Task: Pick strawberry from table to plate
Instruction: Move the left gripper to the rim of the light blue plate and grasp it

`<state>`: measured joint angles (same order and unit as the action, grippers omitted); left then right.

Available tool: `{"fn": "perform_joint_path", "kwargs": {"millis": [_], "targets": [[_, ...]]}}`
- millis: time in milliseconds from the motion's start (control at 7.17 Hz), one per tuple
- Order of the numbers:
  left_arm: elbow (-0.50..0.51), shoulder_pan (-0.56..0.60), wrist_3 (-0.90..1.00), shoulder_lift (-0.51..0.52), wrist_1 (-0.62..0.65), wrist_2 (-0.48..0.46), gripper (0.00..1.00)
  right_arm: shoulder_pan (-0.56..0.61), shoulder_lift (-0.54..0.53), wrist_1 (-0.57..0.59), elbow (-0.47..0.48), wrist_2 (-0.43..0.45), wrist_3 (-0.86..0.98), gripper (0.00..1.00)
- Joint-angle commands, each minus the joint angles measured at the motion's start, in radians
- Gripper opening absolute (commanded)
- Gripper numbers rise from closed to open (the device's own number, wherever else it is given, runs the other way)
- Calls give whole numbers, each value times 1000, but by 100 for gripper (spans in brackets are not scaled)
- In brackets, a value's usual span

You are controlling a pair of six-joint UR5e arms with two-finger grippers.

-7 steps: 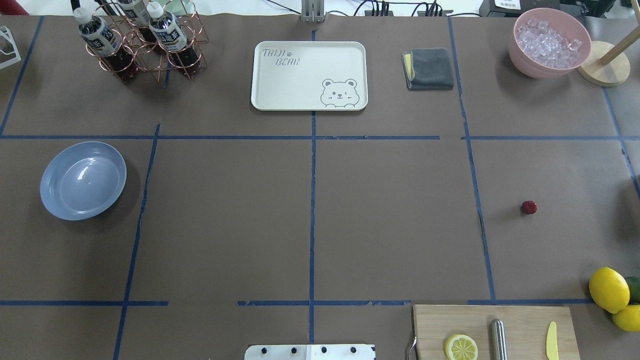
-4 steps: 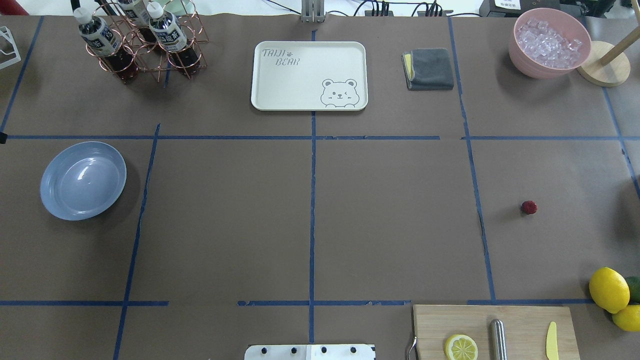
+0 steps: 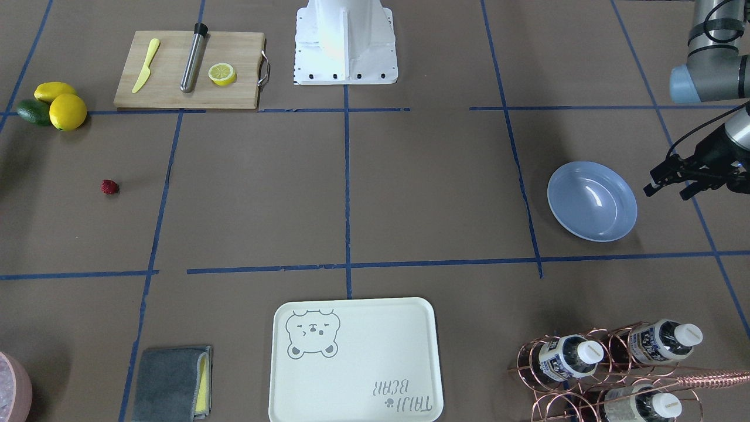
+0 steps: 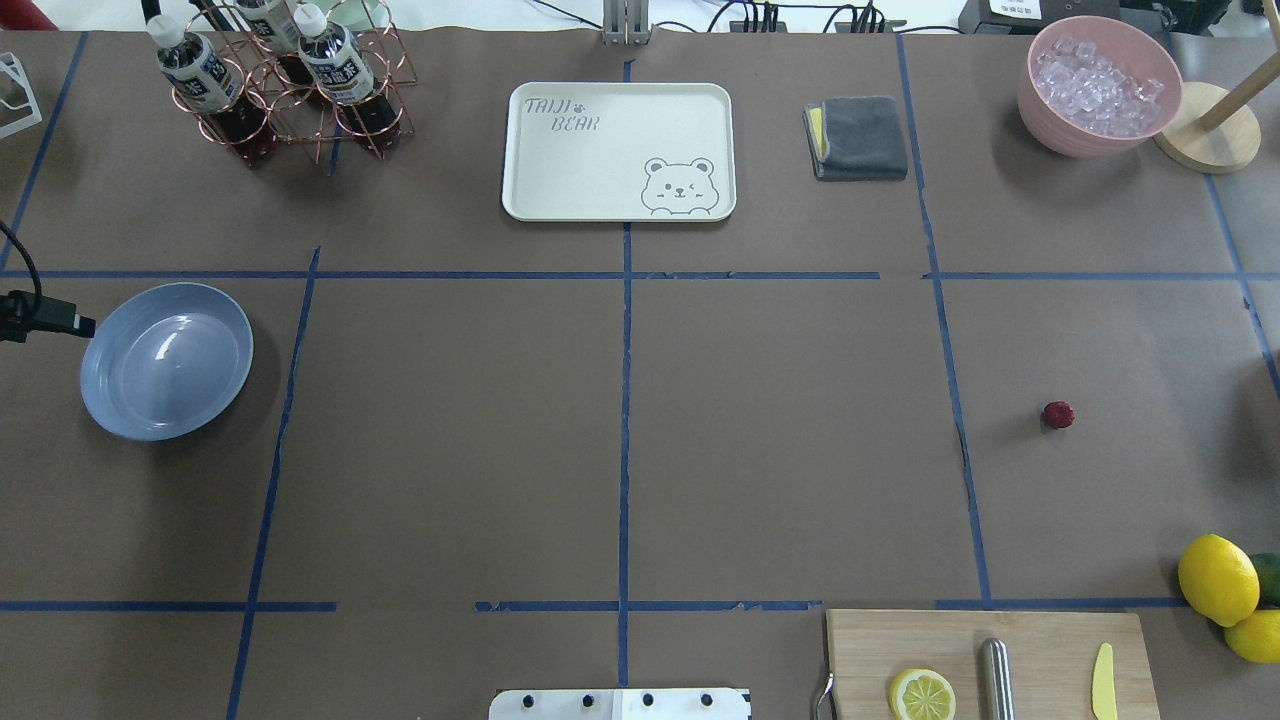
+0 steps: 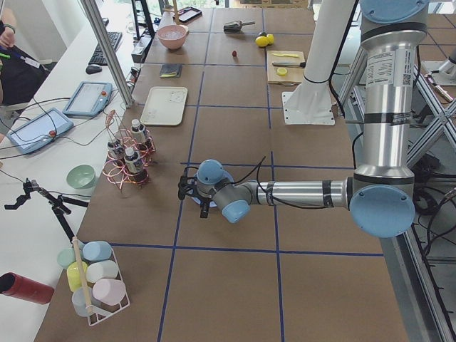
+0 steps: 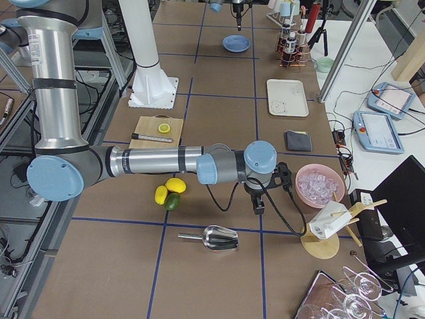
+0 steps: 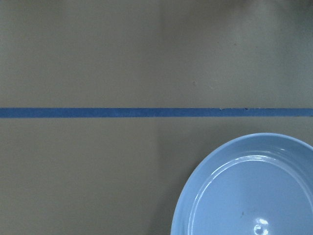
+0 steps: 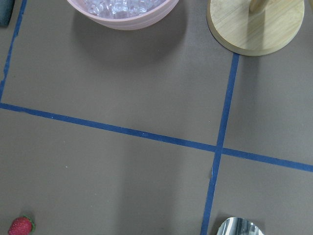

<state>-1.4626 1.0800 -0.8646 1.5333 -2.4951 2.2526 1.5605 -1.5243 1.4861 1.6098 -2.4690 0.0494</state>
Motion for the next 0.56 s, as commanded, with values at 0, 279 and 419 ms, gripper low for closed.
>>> {"fn": "perform_joint_path", "kwargs": {"millis": [0,279,419], "targets": [[11,-57,-57,-1,-39,-57,88,-3,1,-1,1,-1,1,100],[19,-69,-56,-1,-39,-61,70,-3,1,-1,-1,1,3,100],[21,-74,-56,-1,-38,-61,66,-3,1,-1,-1,1,3,100]]}}
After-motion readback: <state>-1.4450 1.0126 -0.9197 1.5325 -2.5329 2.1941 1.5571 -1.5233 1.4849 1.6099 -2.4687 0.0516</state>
